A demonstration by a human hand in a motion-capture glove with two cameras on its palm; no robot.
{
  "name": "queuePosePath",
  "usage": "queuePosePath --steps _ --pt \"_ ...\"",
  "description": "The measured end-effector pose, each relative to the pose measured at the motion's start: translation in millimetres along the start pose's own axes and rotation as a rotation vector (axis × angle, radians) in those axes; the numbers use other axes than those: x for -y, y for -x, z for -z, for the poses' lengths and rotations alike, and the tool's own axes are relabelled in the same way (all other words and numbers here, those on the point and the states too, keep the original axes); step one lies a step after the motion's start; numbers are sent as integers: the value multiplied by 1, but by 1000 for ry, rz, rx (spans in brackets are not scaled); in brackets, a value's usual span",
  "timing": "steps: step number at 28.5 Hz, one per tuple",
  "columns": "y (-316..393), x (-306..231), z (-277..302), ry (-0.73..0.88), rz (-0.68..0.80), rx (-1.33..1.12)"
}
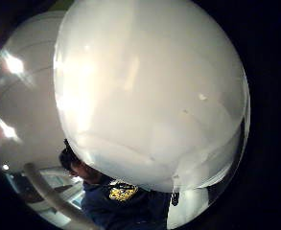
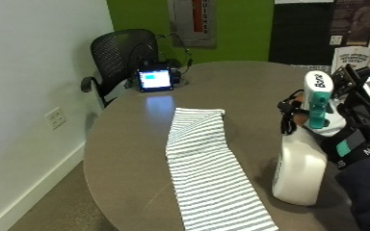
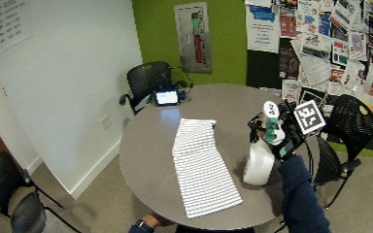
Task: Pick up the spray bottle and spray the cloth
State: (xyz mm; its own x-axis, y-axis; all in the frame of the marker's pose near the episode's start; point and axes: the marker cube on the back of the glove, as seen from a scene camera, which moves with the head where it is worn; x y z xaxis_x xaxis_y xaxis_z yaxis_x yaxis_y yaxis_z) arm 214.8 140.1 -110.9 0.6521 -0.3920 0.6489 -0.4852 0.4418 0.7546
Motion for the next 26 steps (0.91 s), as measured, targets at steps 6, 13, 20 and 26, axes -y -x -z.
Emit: queuePosePath --steps 6,13,20,26 --pt "12 -8 0 -38 -59 -117" --pt "32 17 -4 -142 -91 -600" --pt "36 77 -12 -156 -93 -1242" --pt "41 92 -34 -85 4 -1540"
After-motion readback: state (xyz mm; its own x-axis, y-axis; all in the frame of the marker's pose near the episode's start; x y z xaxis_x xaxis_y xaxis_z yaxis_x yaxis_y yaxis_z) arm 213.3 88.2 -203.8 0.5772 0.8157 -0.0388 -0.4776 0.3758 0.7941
